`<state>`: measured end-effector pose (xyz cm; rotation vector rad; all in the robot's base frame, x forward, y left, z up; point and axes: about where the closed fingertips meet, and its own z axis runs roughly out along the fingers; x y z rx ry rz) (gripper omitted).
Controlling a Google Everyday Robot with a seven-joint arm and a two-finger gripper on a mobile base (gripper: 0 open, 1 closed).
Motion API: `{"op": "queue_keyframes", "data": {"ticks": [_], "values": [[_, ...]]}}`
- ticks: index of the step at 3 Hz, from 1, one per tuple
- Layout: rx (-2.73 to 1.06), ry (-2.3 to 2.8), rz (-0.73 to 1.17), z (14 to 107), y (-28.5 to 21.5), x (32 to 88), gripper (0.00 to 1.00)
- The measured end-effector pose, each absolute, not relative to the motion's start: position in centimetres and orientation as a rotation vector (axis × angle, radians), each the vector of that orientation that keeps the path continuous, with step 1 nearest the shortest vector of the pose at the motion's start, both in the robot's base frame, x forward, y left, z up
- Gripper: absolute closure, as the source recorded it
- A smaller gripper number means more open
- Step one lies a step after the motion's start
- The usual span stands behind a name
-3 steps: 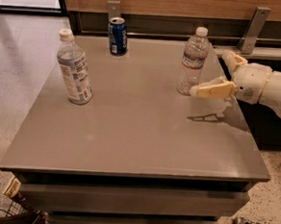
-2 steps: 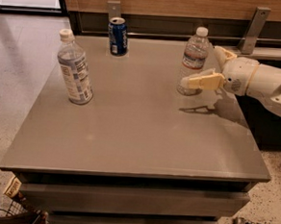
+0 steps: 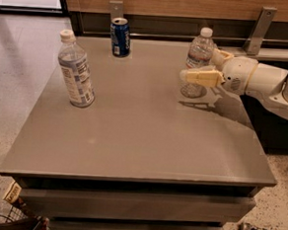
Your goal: Knock water bottle over
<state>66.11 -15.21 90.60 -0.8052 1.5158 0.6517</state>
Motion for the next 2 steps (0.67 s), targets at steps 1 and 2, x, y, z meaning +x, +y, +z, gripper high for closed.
{"op": "queue_keyframes", "data": {"ticks": [1,2], "values": [[-0.810,1.513,0.657,90.63,-14.82,66.14,0.51],[-0.812,1.512,0.660,90.65,-14.57,66.15,0.74]]}}
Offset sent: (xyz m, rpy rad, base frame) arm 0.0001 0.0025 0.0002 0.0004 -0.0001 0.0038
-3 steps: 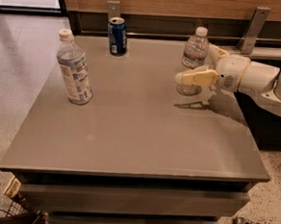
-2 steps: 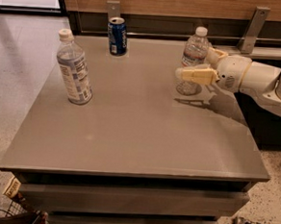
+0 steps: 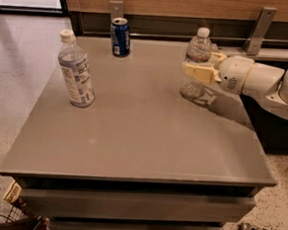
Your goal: Knock water bottle over
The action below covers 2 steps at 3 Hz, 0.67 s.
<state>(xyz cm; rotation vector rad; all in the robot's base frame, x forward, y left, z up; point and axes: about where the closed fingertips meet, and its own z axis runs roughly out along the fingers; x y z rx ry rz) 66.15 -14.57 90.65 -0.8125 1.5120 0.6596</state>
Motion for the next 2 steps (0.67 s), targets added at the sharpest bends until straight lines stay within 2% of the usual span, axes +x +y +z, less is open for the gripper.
{"op": "queue_keyframes", "data": {"ticks": [1,2], "values": [[-0.818,1.514,0.660,90.7,-14.4,66.2,1.00],[-0.863,1.557,0.625,91.8,-14.5,66.3,1.00]]}}
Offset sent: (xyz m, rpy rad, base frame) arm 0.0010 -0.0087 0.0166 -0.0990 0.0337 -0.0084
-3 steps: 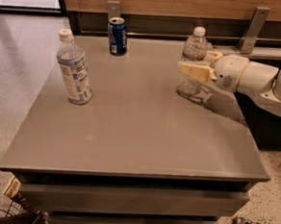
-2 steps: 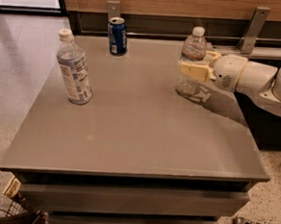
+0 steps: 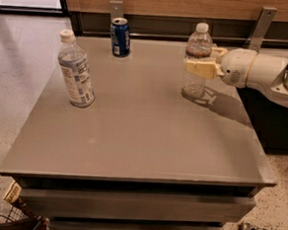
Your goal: Knock water bottle over
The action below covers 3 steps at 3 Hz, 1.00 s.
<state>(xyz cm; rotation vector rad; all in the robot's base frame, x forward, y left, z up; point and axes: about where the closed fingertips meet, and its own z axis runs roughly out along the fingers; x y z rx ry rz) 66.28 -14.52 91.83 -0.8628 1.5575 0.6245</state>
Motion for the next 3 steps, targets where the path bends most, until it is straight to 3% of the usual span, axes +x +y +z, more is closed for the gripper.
{"op": "queue_keyframes", "data": {"ticks": [3], "values": [[-1.243,1.830,0.368,96.9,-14.2,66.5,1.00]]}}
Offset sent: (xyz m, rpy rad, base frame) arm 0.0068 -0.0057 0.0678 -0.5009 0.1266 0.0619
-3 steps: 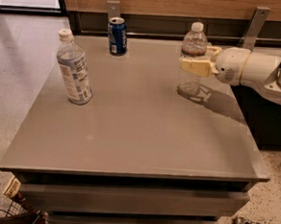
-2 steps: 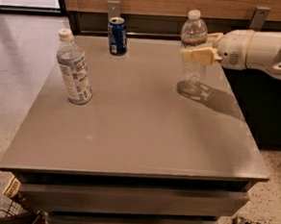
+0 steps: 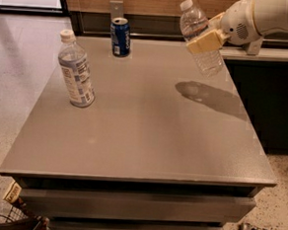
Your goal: Knock water bottle over
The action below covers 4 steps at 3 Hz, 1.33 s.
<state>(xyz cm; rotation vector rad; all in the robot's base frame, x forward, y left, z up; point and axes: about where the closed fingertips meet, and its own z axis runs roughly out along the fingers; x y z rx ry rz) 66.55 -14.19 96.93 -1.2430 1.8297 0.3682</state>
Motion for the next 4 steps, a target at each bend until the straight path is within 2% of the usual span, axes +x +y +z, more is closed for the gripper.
{"op": "queue_keyframes", "data": {"ticks": [1,3,4], "values": [[-1.287,1.890,0.322,95.7,-14.4,66.0,1.00],[-1.429,2.107,0.074,88.7,-15.5,65.6,1.00],[-1.515,2.154,0.061,86.0,-15.3,65.5,1.00]]}}
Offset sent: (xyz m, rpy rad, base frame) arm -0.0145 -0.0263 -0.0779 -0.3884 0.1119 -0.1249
